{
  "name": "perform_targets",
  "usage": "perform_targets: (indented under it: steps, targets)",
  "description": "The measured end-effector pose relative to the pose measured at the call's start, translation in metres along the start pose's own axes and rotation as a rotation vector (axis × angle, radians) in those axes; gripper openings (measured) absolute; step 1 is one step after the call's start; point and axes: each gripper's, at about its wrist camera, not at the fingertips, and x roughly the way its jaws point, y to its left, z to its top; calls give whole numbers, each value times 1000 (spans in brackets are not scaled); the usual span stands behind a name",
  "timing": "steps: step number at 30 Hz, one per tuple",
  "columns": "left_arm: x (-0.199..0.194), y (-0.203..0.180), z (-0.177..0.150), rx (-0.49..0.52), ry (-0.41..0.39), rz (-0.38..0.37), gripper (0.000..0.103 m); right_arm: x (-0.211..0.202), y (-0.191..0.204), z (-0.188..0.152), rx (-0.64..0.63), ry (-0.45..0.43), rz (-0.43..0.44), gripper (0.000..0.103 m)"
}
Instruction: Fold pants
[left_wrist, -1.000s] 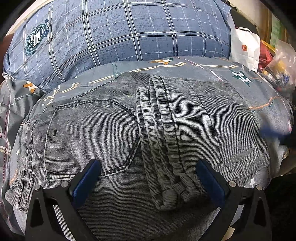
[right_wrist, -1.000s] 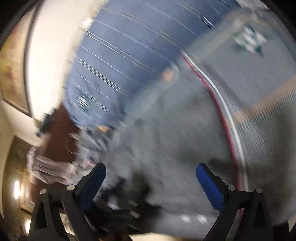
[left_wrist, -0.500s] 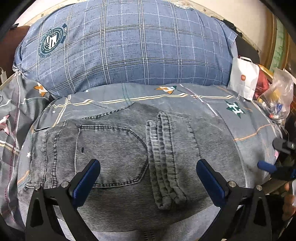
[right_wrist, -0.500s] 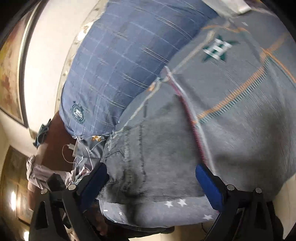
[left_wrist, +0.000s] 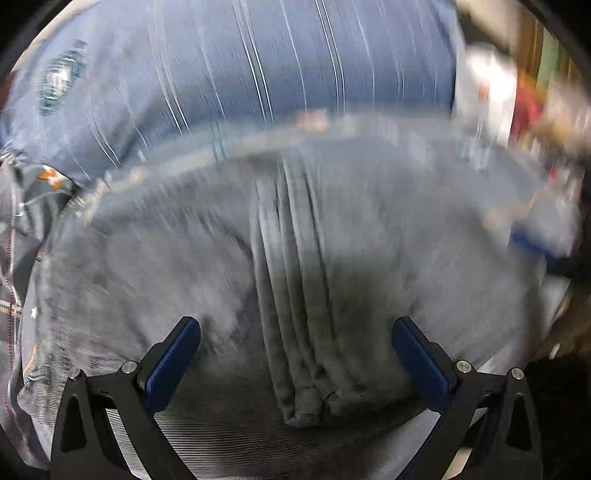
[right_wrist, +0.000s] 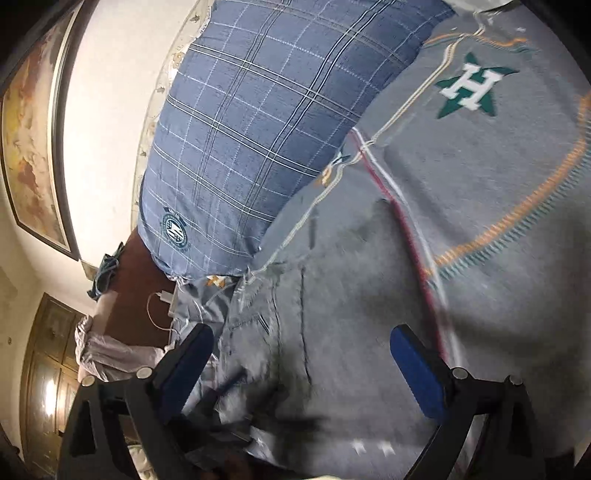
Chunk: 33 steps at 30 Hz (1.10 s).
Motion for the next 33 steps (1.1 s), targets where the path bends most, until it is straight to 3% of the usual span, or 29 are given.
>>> perform_targets:
  steps: [2,4,6,8,12,14,17,20,24,28,33]
  targets:
    - [-11,2,-4,-3,-52,-11,103,22,-10,-2,21,78,-97,97]
    - [-29,11,-4,-24,-85,-51,103,20,1,-5,-54,45,-101,97]
    - [-55,31,-8,-69,-168,-51,103,12,15,-8,-106,-25,-95,97]
    - [-78,62,-18,-154,-226,-63,103,7,30,-14,-175,-69,-79,97]
    - [-99,137,-57,-433,-246,-78,103,13,45,-25,-264,-72,-59,97]
    - [-102,178,-85,-624,-226,-116,103,18,48,-29,-279,-53,-50,97]
    - [-99,221,-125,-890,-195,-223,103,26,57,-35,-309,-26,-28,97]
    - [-90,237,-148,-1032,-160,-337,103,30,63,-39,-326,-18,-3,97]
    - [-78,240,-150,-1075,-146,-451,103,38,70,-43,-338,-3,12,97]
    - [-61,253,-147,-1129,-118,-462,103,40,73,-44,-353,5,14,97]
    - [-57,263,-138,-1125,-162,-472,102,44,73,-45,-359,12,2,97]
